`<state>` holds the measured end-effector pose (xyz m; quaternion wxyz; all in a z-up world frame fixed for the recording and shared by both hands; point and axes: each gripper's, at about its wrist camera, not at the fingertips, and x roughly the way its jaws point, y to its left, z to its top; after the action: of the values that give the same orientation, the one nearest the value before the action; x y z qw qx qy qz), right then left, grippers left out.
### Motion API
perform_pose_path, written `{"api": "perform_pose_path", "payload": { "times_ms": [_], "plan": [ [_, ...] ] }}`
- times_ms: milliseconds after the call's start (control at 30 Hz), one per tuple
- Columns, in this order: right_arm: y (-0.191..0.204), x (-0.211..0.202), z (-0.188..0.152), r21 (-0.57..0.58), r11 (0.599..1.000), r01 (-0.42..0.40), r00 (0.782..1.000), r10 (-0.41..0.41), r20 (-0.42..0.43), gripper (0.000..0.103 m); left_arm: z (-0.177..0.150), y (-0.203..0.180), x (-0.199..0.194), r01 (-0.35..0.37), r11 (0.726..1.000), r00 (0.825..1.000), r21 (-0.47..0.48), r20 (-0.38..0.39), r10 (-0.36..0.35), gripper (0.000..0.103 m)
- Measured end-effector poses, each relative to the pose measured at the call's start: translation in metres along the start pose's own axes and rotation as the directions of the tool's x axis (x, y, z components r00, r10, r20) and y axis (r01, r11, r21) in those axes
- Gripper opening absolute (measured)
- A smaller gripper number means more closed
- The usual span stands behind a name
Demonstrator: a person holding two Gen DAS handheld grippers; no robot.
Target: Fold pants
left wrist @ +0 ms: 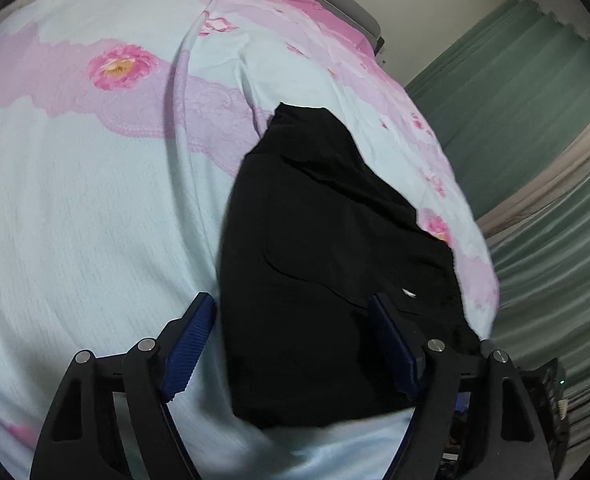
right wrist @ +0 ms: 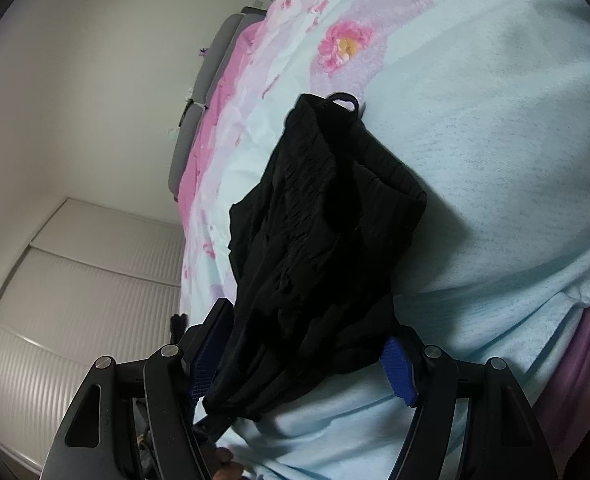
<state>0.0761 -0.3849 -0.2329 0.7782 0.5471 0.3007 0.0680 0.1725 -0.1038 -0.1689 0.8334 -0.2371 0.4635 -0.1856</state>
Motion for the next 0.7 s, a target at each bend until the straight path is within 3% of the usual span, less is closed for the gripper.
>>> {"api": "perform_pose_path", "payload": {
  "times_ms": [100, 267, 433, 567, 667, 700],
  "plan": [
    [0.011, -0.003, -0.004, -0.056, 0.998, -0.002, 1.0, 0.002, 0.0, 0.071, -0.002, -0.007, 0.008, -0.018, 0.999, 1.0, 0.038, -0.02, 0.019, 0.078],
    [0.011, 0.004, 0.0, -0.055, 0.998, 0.015, 1.0, -0.015, 0.006, 0.071, -0.001, -0.008, 0.021, -0.084, 0.994, 0.996, 0.072, -0.007, 0.084, 0.078],
    [0.014, 0.009, 0.004, -0.067, 0.996, 0.06, 0.997, -0.057, 0.047, 0.07, 0.003, -0.019, 0.027, -0.054, 0.998, 0.998, 0.04, -0.011, 0.055, 0.077],
    [0.02, 0.013, 0.004, -0.076, 0.993, 0.092, 0.994, -0.087, 0.069, 0.07, -0.005, -0.037, 0.031, -0.074, 0.993, 0.997, 0.09, -0.016, 0.076, 0.077],
    [0.051, 0.011, -0.001, -0.251, 0.961, 0.112, 0.991, -0.091, 0.095, 0.07, -0.01, -0.032, 0.036, -0.106, 0.989, 0.994, 0.101, -0.019, 0.109, 0.076],
    [0.053, 0.012, -0.001, -0.26, 0.959, 0.113, 0.991, -0.092, 0.094, 0.067, -0.01, -0.028, 0.036, -0.102, 0.991, 0.994, 0.087, -0.017, 0.104, 0.074]
  ]
}}
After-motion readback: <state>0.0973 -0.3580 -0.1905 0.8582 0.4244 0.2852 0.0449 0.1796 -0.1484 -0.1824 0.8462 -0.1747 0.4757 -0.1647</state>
